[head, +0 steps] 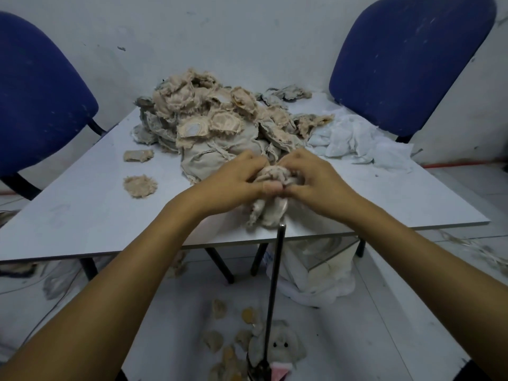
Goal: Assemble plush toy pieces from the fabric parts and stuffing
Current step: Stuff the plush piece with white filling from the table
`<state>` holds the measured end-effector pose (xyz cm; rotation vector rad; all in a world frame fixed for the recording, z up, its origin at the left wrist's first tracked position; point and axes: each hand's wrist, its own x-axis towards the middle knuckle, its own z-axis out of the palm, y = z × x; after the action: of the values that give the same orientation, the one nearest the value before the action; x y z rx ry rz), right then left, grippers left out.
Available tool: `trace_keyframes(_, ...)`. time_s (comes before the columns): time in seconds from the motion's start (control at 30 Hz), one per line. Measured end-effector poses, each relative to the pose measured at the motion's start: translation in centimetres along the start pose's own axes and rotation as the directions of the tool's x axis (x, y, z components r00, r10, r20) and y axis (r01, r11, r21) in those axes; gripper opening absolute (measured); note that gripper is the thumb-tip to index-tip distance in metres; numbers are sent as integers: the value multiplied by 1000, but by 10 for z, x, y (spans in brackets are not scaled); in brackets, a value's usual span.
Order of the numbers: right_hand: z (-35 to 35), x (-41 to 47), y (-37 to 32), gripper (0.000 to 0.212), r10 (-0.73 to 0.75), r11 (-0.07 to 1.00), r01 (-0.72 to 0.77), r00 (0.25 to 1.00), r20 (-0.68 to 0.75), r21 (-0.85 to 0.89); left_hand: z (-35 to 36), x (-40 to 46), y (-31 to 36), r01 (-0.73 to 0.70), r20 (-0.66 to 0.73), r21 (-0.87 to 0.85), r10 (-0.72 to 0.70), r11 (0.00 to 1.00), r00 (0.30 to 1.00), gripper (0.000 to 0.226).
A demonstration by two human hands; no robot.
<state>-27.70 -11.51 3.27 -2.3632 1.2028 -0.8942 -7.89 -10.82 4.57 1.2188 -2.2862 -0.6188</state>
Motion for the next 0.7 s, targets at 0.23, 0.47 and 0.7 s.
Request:
trace_keyframes(0.23, -23, -18, -21, 18, -292, 951, 262, 936, -198, -163, 1, -23, 18, -286, -269, 224, 341, 932, 901, 26)
trace_keyframes(0.47, -14, -71, -41, 28, -587, 791, 482, 770, -248, -376, 27, -63, 36, -332, -387, 644, 667, 690, 636, 21)
trace_keyframes(0.7, 20, -100, -28, 18, -574, 806, 491, 785, -235, -329, 61, -83, 26, -323, -408, 596, 624, 735, 667, 11)
